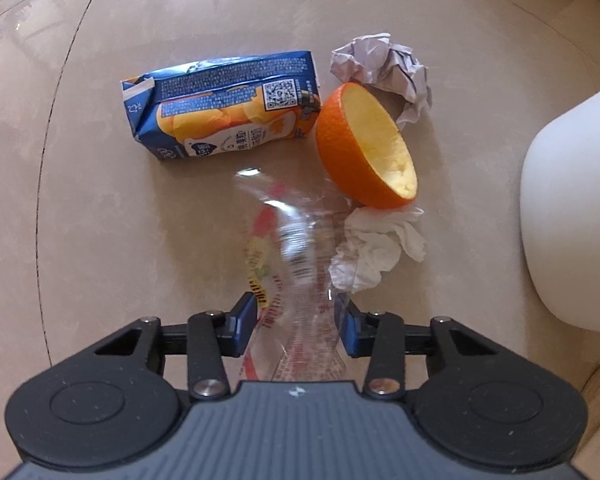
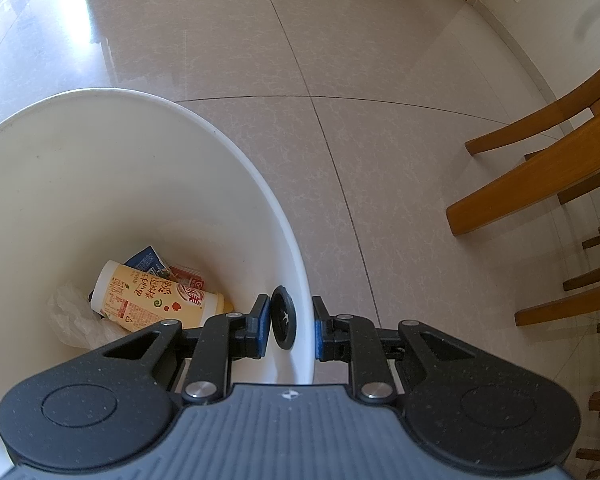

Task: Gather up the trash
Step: 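Return the left gripper to the pile and grasp the clear wrapper, then carry the clear wrapper over the bin and release it from the left gripper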

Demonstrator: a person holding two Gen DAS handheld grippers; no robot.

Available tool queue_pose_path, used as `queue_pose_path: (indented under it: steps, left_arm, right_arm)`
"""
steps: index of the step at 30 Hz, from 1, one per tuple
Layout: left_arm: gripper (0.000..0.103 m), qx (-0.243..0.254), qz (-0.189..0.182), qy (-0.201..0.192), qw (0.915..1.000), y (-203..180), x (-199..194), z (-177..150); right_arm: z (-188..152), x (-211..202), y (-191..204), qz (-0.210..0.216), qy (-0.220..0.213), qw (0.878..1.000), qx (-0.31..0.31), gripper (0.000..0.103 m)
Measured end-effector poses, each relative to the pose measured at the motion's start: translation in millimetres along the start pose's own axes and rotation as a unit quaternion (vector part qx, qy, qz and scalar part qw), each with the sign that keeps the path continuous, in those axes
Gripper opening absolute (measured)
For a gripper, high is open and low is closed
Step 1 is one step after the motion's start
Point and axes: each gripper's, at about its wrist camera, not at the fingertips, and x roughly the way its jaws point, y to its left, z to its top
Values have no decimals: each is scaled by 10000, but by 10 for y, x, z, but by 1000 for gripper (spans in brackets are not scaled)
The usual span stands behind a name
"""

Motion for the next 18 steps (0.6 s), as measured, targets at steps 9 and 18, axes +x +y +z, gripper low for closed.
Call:
queue_pose_path:
  steps: [9, 18]
  left_arm:
    - [27, 415, 199, 6, 9989, -43, -181, -86]
    - [24, 409, 149, -34, 9990, 67, -299, -137]
  right_arm:
    - [-4, 10, 27, -66, -15, 10000, -44, 25]
    - [-8, 12, 43, -90, -28, 9999, -89, 25]
